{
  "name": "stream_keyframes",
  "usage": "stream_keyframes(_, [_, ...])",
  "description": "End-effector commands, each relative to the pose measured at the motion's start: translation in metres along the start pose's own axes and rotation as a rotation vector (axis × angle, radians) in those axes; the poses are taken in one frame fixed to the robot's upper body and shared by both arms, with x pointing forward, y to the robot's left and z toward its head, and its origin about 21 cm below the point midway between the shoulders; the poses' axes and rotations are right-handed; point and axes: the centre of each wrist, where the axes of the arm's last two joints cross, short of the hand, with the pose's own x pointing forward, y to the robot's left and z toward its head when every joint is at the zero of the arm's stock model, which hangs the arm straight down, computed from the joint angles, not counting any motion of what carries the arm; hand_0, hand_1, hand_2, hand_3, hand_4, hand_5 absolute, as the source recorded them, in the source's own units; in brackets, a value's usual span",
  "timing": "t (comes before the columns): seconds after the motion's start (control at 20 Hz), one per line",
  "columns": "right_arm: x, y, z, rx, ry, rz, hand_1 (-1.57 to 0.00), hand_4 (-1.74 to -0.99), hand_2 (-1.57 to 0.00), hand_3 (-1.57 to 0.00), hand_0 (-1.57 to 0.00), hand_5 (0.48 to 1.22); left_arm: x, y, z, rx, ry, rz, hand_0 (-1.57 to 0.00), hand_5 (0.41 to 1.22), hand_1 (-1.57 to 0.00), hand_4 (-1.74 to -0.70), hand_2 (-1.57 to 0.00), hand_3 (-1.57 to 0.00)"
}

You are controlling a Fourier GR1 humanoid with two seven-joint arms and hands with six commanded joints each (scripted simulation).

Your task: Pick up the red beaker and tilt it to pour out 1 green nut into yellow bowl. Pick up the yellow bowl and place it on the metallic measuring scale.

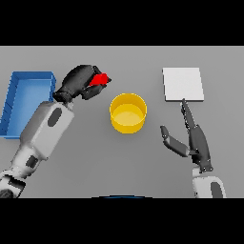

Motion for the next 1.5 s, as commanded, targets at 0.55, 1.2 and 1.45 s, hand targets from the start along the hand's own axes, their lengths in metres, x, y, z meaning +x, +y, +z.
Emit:
stream_keyframes(0.55, [0.0, -0.002, -0.001, -0.017, 0.024, -0.076, 0.0, -1.202, 0.0, 0.0, 0.0, 0.651, 0.058, 0.005, -0.034, -0.292, -0.073, -0.767, -1.57, 1.216, -1.57, -1.72, -1.57, -1.33])
stream_keyframes(1.2, [0.002, 0.002, 0.0, -0.046, -0.009, -0.035, 0.0, -1.152, 0.0, 0.0, 0.0, 0.567, 0.093, -0.007, -0.05, -0.425, -0.257, -1.312, -1.57, 1.221, -1.57, -1.74, -1.57, -1.55])
stream_keyframes(1.45, [0.003, 0.001, 0.001, -0.054, 0.002, -0.047, 0.0, -1.129, 0.0, 0.0, 0.0, 0.566, 0.096, -0.012, -0.05, -0.453, -0.314, -1.49, -1.57, 1.221, -1.57, -1.74, -1.57, -1.56])
